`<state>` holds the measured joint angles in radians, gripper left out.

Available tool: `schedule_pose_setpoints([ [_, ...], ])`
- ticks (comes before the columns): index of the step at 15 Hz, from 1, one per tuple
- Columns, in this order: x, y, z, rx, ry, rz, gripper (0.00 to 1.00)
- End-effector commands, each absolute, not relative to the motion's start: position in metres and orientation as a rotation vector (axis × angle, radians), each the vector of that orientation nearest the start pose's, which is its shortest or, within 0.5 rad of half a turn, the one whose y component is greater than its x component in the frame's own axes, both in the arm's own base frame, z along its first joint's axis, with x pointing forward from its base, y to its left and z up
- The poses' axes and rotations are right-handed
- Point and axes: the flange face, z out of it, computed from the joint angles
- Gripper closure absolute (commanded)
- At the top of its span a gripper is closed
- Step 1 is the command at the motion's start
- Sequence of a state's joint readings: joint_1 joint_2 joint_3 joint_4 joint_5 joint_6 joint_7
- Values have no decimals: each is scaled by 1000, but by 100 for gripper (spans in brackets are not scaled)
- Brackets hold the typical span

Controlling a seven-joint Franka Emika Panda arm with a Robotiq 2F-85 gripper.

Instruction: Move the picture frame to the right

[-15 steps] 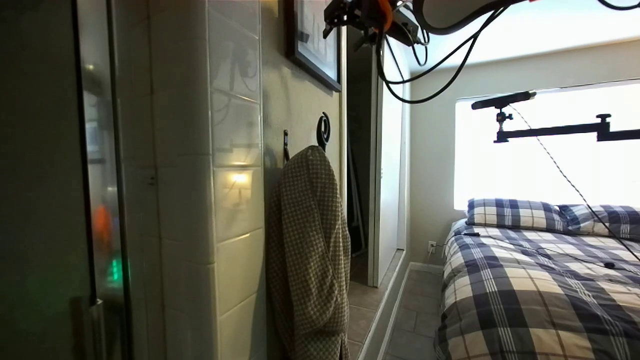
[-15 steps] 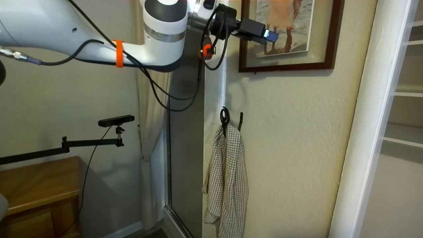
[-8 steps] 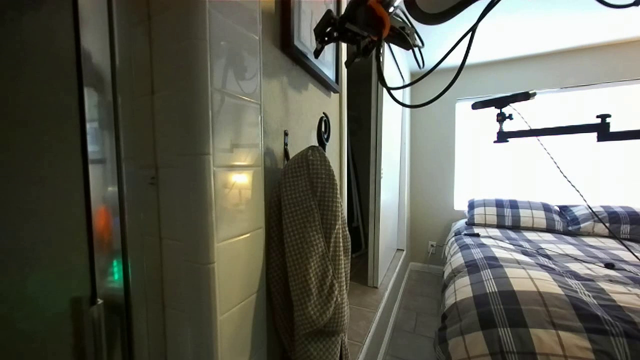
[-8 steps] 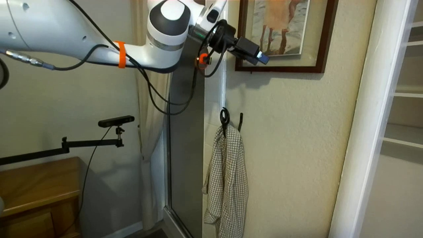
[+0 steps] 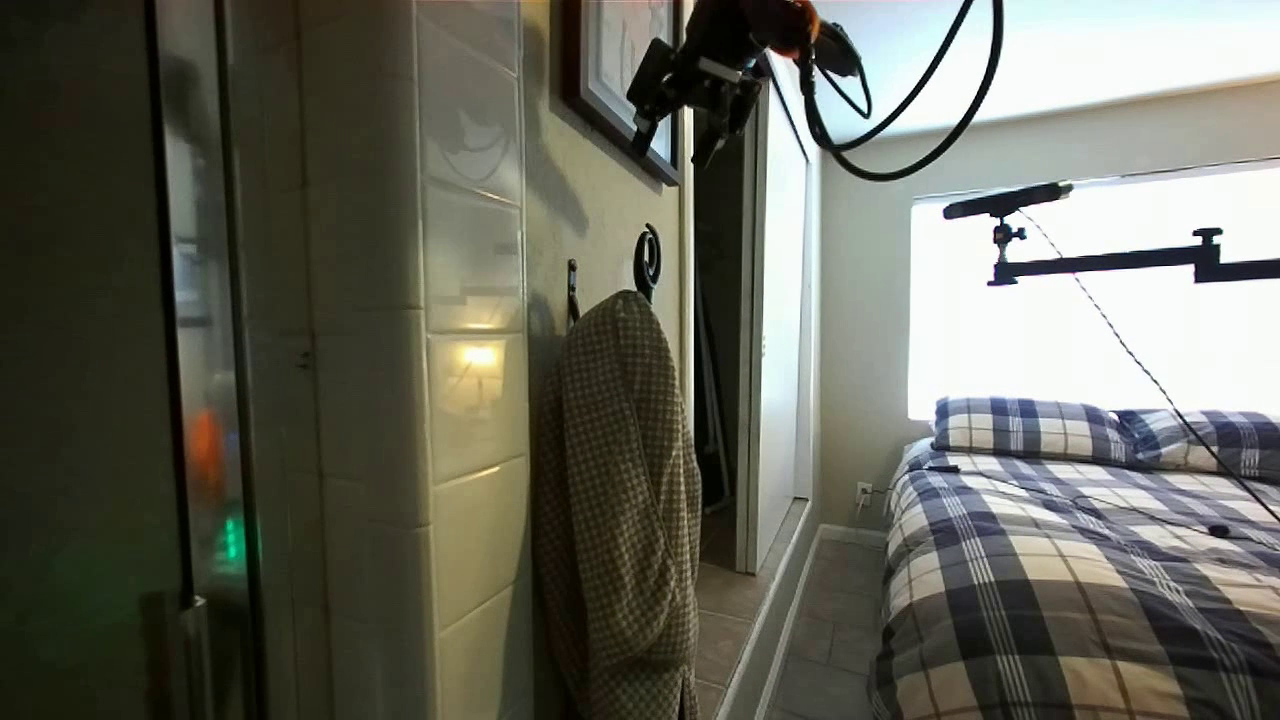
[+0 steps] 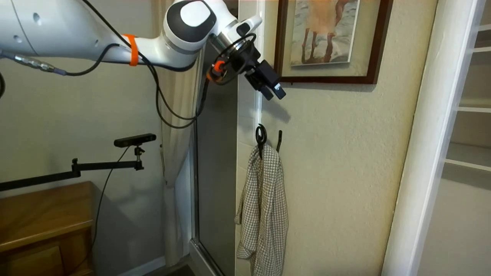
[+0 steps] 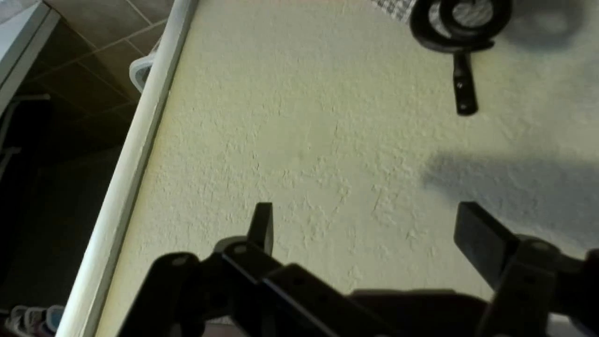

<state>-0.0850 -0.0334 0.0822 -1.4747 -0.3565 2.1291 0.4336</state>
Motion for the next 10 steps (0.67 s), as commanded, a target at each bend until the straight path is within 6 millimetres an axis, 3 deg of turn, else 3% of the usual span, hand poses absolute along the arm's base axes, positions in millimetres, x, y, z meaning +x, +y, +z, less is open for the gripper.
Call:
schedule_pose_setpoints([
  [1, 567, -10, 767, -3102, 418, -1047, 0],
  [5, 538, 14, 794, -3087, 284, -1106, 0],
  [10, 474, 51, 839, -3034, 46, -1220, 0],
])
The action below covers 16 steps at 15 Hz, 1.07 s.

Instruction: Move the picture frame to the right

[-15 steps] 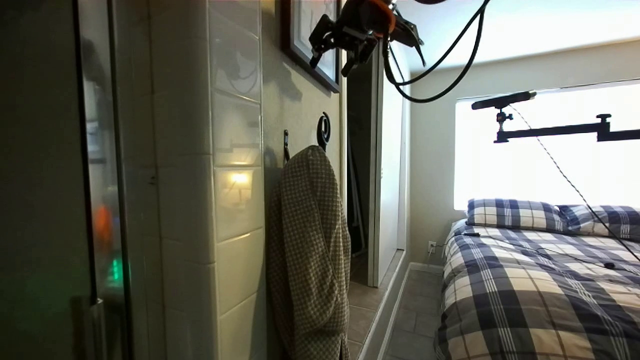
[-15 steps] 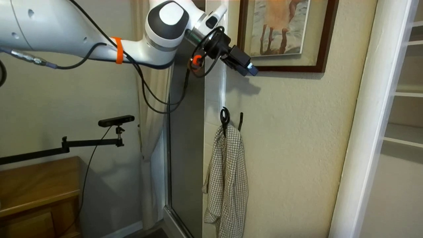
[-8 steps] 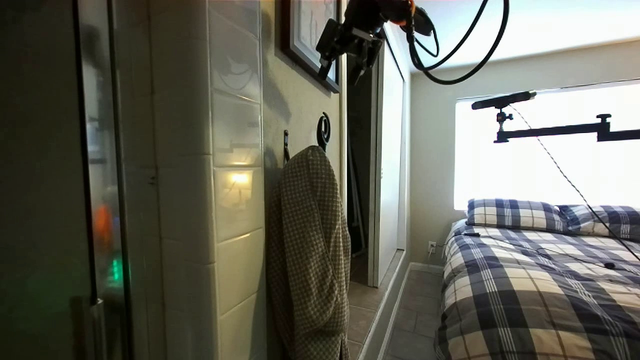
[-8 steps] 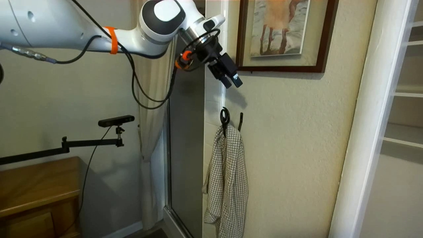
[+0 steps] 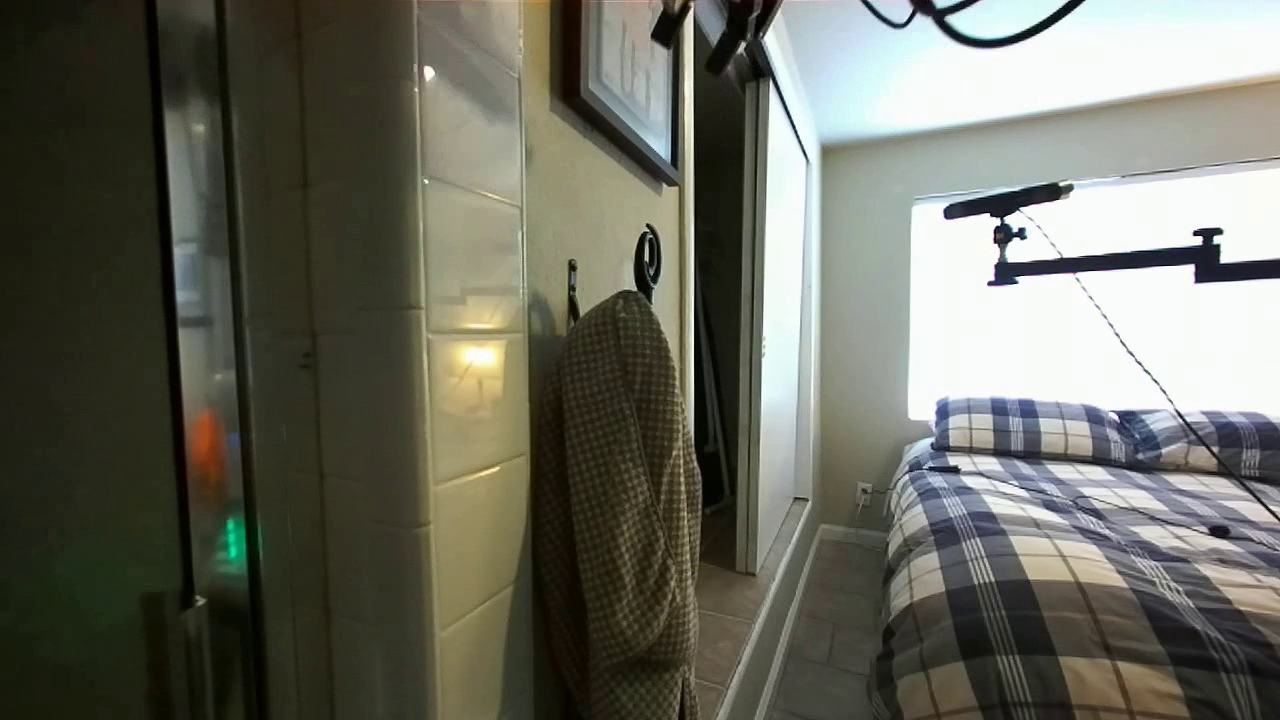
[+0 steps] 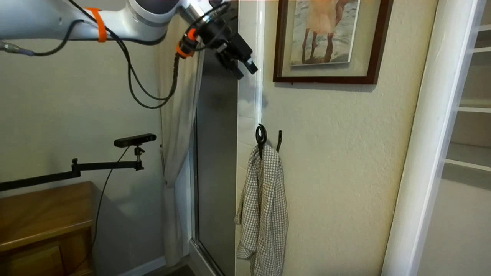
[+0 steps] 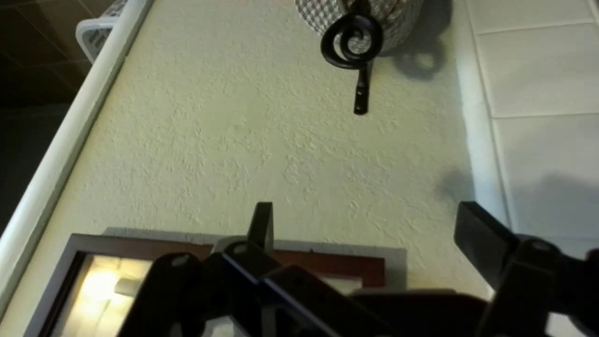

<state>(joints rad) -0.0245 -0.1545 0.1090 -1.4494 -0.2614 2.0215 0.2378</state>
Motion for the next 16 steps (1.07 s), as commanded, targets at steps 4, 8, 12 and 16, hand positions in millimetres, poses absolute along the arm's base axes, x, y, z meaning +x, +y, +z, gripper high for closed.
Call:
schedule_pose_setpoints([
  [4, 413, 63, 847, -2978, -159, -1233, 0],
  [8, 351, 56, 854, -2947, -244, -1364, 0],
  [12, 294, 38, 846, -2823, -285, -1454, 0],
  [16, 296, 39, 856, -2865, -251, -1441, 0],
])
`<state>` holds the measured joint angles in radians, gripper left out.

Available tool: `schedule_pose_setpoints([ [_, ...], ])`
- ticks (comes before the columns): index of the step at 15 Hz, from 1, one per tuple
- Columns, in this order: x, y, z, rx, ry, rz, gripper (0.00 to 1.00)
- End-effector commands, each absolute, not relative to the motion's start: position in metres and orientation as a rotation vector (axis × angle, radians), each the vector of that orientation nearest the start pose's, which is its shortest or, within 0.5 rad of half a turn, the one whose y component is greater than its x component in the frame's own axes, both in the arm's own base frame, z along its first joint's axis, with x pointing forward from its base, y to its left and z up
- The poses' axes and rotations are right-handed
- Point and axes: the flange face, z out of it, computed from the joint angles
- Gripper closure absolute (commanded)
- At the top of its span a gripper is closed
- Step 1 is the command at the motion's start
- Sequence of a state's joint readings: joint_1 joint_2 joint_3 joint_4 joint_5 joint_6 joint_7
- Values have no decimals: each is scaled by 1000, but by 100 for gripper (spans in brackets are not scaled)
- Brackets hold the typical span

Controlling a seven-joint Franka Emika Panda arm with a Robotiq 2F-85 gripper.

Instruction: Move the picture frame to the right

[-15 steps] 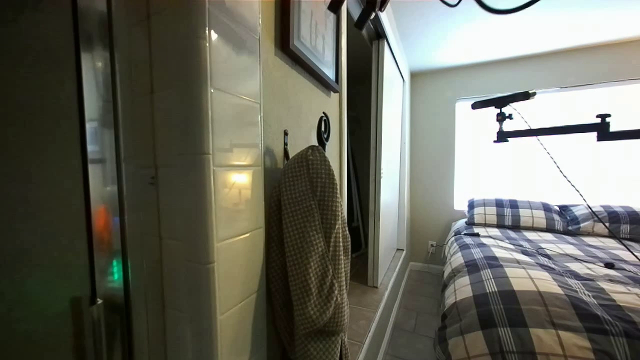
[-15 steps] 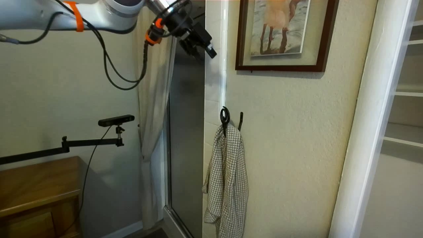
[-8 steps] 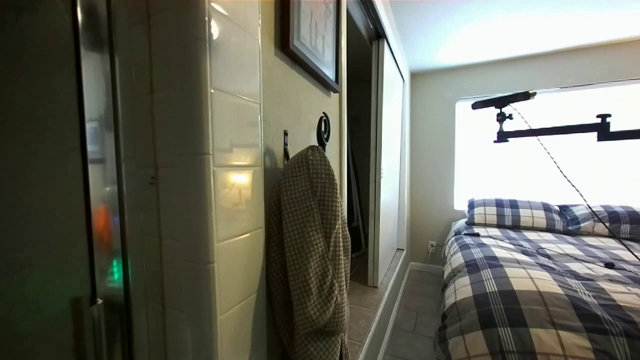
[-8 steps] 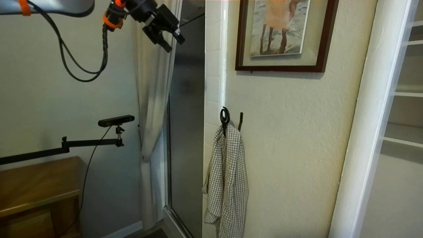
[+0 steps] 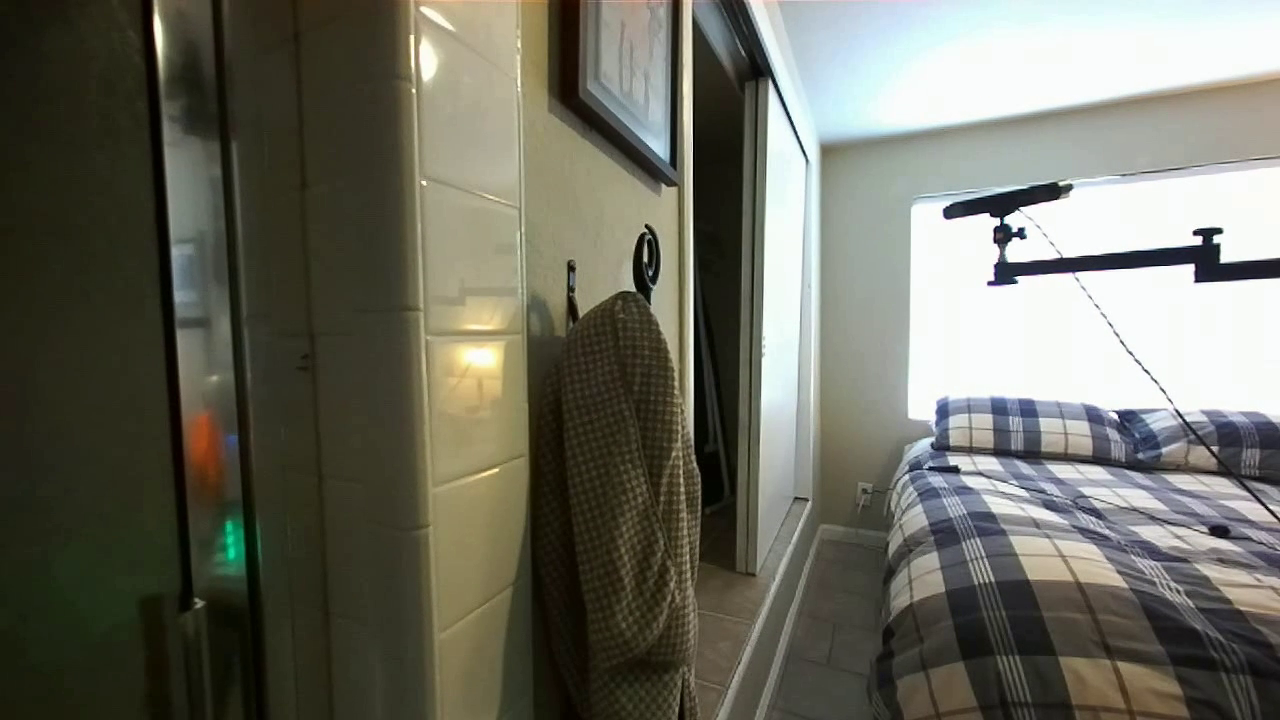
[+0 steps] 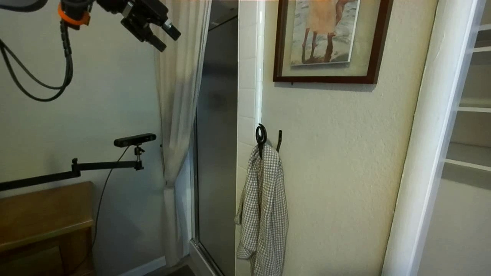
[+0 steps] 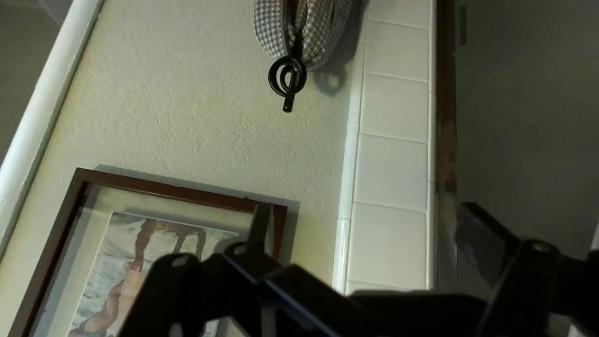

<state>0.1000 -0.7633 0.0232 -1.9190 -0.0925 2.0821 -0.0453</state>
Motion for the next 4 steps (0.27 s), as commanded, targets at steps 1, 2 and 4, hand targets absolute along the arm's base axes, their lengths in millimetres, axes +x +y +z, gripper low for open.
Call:
schedule_pose_setpoints([
  [1, 293, 39, 854, -2862, -253, -1442, 0],
  [2, 293, 39, 852, -2862, -255, -1440, 0],
  [4, 295, 39, 849, -2863, -257, -1437, 0],
])
